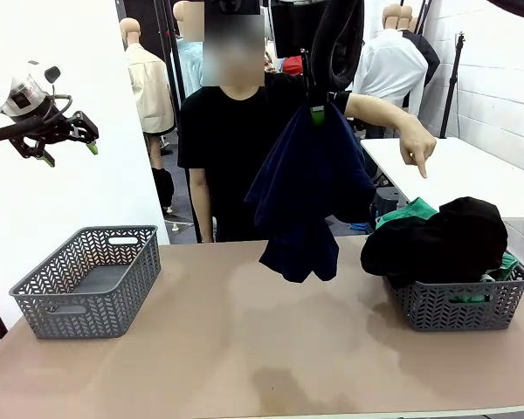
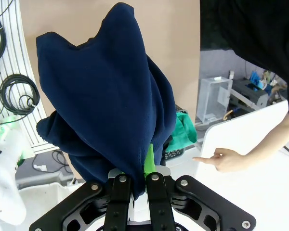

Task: Sort the tops and bottoms.
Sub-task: Sort the clothes according to human instructions.

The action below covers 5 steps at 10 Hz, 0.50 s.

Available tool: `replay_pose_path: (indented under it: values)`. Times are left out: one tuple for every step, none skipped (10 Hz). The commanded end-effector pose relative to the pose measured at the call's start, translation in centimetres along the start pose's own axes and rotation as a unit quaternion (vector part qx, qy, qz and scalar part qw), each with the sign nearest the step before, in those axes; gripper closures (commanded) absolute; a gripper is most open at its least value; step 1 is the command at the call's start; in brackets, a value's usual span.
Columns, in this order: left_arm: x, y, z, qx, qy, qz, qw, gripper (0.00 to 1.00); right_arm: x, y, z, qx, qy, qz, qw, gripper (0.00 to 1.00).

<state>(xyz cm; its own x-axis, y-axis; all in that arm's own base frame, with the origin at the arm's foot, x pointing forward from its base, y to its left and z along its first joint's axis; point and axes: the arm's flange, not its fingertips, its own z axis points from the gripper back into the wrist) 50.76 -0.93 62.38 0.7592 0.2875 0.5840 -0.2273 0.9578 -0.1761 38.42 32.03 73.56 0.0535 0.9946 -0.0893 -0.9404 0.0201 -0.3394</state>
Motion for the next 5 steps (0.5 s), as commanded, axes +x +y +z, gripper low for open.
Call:
replay_pose_path:
  values:
    - [0.26,0.11,0.04,0.003,-0.002,-0.004,1.000,0.00,-0.18,0.22,-0.12,-0.008,-0.002,0.001,1.000,1.00]
    - [0.26,0.11,0.04,0.003,-0.002,-0.004,1.000,0.00,-0.18,0.22,-0.12,-0.008,-0.002,0.001,1.000,1.00]
    - [0.26,0.11,0.04,0.003,-0.002,-0.004,1.000,0.00,-0.18,0.22,-0.12,-0.008,-0.002,0.001,1.000,1.00]
    - [0.26,0.11,0.04,0.003,-0.002,-0.004,1.000,0.00,-0.18,0.22,-0.12,-0.008,-0.002,0.001,1.000,1.00]
    - [0.26,0.11,0.04,0.003,-0.002,-0.004,1.000,0.00,-0.18,0.22,-0.12,-0.008,-0.002,0.001,1.000,1.00]
